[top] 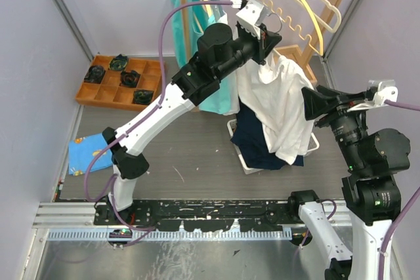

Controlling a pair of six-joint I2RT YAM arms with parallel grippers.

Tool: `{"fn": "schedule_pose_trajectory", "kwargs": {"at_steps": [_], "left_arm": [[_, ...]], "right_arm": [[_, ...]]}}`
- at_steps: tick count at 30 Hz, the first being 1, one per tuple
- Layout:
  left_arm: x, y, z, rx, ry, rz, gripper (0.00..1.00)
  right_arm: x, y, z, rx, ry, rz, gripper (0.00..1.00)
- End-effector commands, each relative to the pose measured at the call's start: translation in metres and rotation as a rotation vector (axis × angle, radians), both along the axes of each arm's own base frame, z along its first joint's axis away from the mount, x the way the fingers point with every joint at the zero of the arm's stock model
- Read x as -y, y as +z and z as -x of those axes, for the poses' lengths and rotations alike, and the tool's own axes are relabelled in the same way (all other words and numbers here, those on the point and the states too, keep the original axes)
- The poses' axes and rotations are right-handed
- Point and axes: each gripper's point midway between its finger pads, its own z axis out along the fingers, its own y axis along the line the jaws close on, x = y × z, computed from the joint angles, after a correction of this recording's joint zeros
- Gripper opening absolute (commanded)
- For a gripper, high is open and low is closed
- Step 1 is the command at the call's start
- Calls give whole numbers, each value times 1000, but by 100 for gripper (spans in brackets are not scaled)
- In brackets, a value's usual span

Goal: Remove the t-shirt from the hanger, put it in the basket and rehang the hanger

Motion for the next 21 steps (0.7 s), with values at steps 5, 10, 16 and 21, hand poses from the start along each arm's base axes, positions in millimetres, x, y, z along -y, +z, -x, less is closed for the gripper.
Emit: {"fn": "schedule_pose_trajectory", "kwargs": {"at_steps": [5,10,16,21], "left_arm": [[-30,47,6,36,5,99,0],[-45,49,-3,10,20,118,0],[-45,54,-5,2,-4,125,0],[-40,57,3,-7,-52,136,0]], "right_arm": [[24,20,27,93,-118,-29,51],[30,21,39,94,-151,14,49],[19,6,45,17,-83,65,50],[-4,-7,47,-17,52,95,51]]}}
